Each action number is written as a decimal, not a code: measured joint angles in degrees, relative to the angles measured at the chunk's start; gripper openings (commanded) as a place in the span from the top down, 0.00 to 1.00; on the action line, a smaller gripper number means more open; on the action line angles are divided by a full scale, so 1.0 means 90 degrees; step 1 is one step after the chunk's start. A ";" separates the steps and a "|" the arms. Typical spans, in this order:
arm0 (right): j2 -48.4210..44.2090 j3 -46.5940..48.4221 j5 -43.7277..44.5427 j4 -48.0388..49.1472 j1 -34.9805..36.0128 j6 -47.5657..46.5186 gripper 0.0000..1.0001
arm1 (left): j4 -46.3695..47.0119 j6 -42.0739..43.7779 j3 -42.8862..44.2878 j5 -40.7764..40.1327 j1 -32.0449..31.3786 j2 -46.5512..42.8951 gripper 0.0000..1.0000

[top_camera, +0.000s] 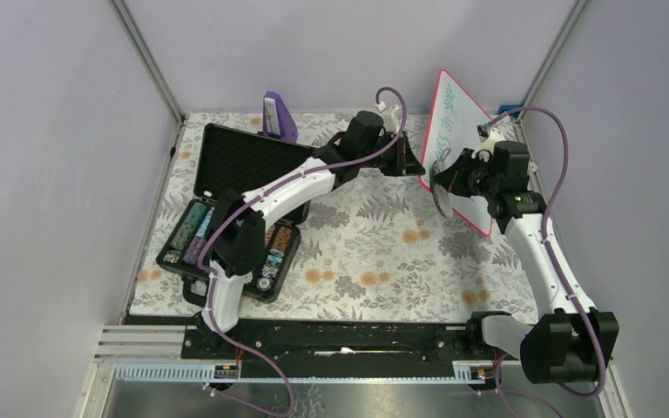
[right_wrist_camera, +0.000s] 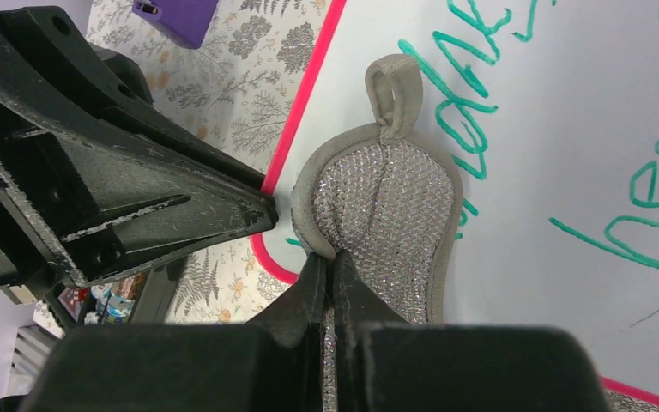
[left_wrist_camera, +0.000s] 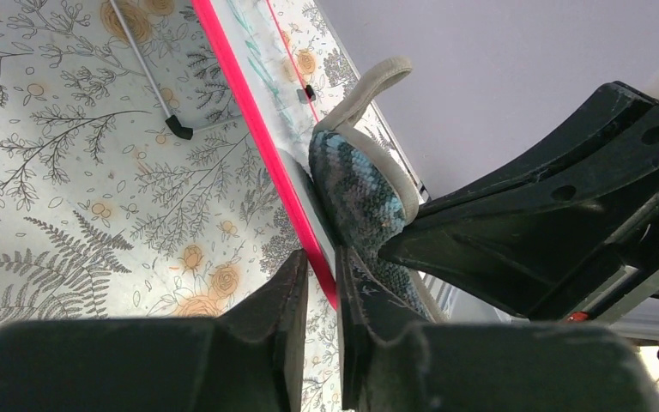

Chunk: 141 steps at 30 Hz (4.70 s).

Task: Erase the whiteboard

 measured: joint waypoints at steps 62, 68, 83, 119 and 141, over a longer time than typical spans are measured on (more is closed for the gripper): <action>0.0391 -0.0826 -0.0092 0.1158 -0.0471 0.1297 1.00 | -0.0369 -0.0046 0.0107 -0.0335 -0.0019 0.0002 1.00; 0.0430 -0.0933 0.0391 0.0729 -0.0750 0.1001 1.00 | -0.0369 -0.0044 0.0117 -0.0340 -0.0029 0.0002 1.00; 0.0459 -0.0257 -0.0374 0.1081 0.0350 0.1197 1.00 | -0.0391 -0.0046 0.0119 -0.0406 -0.0017 0.0002 1.00; 0.0362 -0.0226 -0.0891 0.0357 -0.0129 0.0537 1.00 | 0.1018 -0.0792 -0.1530 -0.0289 0.0228 -0.0918 0.68; 0.0359 -0.0187 -0.0942 0.0233 -0.0129 0.0391 1.00 | 0.1192 -0.0882 -0.1639 -0.0260 0.0204 -0.0908 0.77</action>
